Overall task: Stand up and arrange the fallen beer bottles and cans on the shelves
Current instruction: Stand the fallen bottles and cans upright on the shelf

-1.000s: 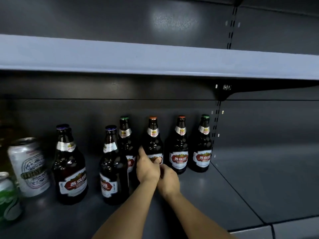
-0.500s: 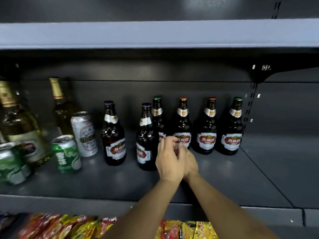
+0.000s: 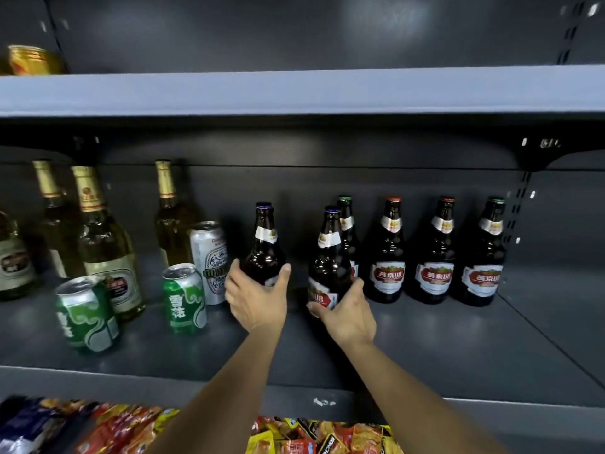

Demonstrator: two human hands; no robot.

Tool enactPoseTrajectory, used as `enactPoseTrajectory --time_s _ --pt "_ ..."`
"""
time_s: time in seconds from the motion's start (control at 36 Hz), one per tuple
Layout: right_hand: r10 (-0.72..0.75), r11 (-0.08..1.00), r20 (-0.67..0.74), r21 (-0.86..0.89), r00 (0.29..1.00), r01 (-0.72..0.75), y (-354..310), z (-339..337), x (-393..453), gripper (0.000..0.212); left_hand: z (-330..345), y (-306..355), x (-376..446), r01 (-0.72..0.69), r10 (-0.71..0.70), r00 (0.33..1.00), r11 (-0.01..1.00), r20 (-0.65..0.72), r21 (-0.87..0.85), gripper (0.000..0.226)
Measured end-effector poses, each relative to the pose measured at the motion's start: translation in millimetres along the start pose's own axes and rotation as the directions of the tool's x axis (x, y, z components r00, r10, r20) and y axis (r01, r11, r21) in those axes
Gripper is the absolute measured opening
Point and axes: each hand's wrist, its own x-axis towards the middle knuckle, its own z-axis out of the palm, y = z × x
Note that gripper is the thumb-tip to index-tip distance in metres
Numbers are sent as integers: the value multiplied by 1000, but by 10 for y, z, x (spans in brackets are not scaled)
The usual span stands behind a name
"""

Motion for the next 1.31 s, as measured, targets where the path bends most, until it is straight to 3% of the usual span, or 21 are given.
enactPoseTrajectory --time_s 0.11,0.22,0.33,0.44,0.64,0.86,1.0,1.11,1.31 --pt "-13 996 76 87 997 7 -80 98 14 76 8 -204 211 49 -41 970 998 242 -27 103" --pt "-3 979 105 201 994 -18 -179 265 58 72 5 -304 381 22 -2 959 997 283 -69 91" --pt "41 981 80 184 996 -55 -206 464 163 94 -50 -343 575 74 -12 930 985 367 -155 90" --pt "30 986 52 162 998 -38 -287 558 204 88 -95 -348 697 139 -46 902 972 430 -189 84" --pt "45 991 -7 127 999 -44 -348 654 243 54 -30 -349 794 108 -39 903 985 427 -138 80" --pt "21 995 -130 -93 991 -33 -401 789 152 69 -54 -305 685 9 -12 913 1000 407 8 85" --pt "41 999 -200 -26 979 -47 -438 879 128 71 -86 -300 664 -32 -26 905 991 425 129 93" --pt "40 998 -219 -37 975 -49 -424 895 176 54 -41 -290 739 -11 -42 893 993 448 115 94" --pt "38 993 -225 -103 974 -62 -410 910 260 58 70 -347 692 -44 11 918 996 396 76 82"
